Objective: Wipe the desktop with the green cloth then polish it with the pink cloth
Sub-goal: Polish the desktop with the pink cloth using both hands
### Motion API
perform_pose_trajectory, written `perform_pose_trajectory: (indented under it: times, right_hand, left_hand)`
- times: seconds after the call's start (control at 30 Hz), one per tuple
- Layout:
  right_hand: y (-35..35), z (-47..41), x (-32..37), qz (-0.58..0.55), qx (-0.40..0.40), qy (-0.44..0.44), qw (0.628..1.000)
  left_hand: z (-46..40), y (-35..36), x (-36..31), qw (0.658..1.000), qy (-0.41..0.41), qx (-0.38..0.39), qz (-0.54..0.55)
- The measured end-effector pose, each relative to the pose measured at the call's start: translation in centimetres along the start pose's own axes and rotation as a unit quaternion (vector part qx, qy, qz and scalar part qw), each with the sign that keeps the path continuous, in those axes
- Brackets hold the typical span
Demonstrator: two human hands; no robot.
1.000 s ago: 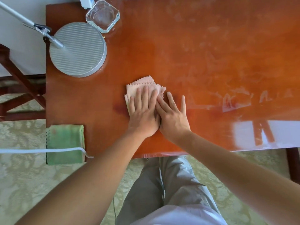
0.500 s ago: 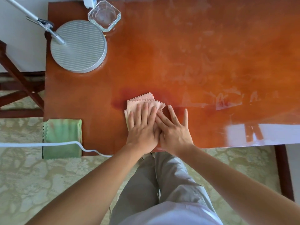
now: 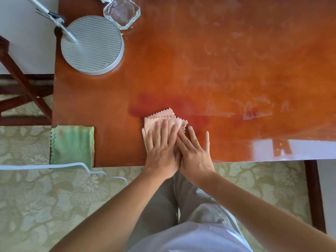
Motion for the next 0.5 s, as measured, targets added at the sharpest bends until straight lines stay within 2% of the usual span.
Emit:
perform_pose_trajectory:
  times: [0.17, 0.37, 0.5]
  right_hand:
    - [0.4, 2.1, -1.3, 0.019, -0.003, -0.004, 1.000]
    - [-1.1, 2.9, -4.7, 0.027, 0.002, 0.050, 0.998]
    - [-2.2, 2.0, -5.7, 0.038, 0.007, 0.052, 0.998]
  left_hand:
    - [1.2, 1.1, -1.7, 1.000, 0.000, -0.007, -0.004]
    - [-0.9, 0.9, -5.6, 0.999, 0.036, -0.005, -0.009]
    - [-2.3, 0.6, -6.6, 0.999, 0.036, 0.002, -0.022]
Point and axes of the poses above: each hand's wrist, its own z-axis away from the middle knuckle, its own y-axis out of the palm, x = y × z, the point moved 2 cm from there along -z, towards the middle knuckle, and after that the axes turned 2 degrees about -z, right-handed, at the moved point
